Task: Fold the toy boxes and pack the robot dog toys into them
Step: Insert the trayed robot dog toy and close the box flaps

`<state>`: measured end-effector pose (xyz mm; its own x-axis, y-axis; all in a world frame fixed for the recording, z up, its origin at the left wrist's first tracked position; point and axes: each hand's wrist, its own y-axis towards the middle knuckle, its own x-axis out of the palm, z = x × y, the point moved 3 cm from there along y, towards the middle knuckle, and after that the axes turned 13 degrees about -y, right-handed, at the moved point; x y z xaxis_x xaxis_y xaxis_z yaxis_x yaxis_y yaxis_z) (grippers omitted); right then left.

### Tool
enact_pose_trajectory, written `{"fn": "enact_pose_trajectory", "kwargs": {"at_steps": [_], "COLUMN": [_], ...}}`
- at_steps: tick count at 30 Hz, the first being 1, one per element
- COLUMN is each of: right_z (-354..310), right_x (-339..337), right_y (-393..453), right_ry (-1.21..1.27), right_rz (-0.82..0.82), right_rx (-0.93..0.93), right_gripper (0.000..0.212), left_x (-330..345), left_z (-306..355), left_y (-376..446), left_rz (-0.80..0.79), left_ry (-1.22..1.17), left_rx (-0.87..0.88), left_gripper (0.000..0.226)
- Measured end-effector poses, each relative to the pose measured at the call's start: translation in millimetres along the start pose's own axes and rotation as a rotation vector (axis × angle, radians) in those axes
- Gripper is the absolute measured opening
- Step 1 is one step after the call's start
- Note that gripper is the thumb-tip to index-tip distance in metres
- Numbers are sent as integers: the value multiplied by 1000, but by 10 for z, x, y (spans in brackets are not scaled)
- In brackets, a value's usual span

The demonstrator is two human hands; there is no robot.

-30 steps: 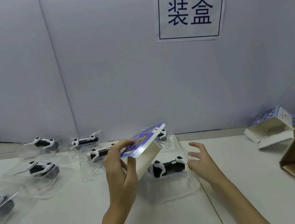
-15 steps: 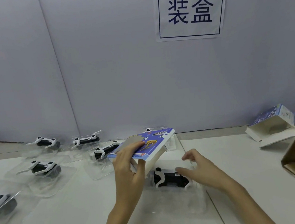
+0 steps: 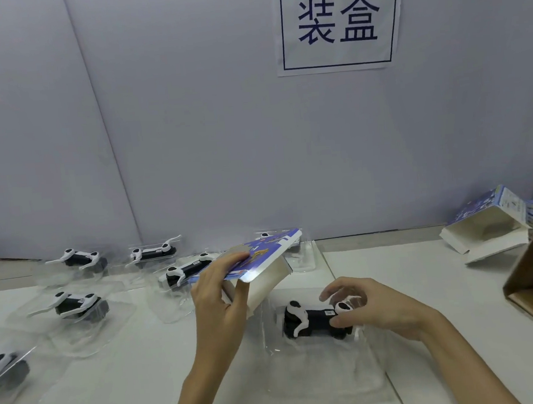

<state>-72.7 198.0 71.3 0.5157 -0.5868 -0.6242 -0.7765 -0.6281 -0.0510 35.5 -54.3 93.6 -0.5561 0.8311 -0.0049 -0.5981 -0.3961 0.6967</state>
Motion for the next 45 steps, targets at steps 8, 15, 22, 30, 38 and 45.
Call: {"fn": "enact_pose_trajectory", "kwargs": {"at_steps": [8,15,22,30,38,45], "right_z": [113,152,164,246,242,255], "right_x": [-95,-104,-129,-111,-57,-155], "right_y": [-30,-29,-22,18,106,59], "right_ry": [21,100,185,251,223,138], "right_rz": [-52,-16,15,21,45,133], "right_rx": [-32,-61,-85,-98,-105,0], "right_gripper": [46,47,44,44,47,51], "left_x": [34,111,114,75,34,97], "left_z": [-18,-72,-99,-125,-202,-232], "left_y": [-15,-81,-95,-93,-98,-181], "left_rz": [-3,-66,-145,-204,-285,-482], "left_ry": [5,80,159,187,230,418], "left_rx": [0,0,15,38,31,114], "left_gripper": [45,45,43,44,41,43]}}
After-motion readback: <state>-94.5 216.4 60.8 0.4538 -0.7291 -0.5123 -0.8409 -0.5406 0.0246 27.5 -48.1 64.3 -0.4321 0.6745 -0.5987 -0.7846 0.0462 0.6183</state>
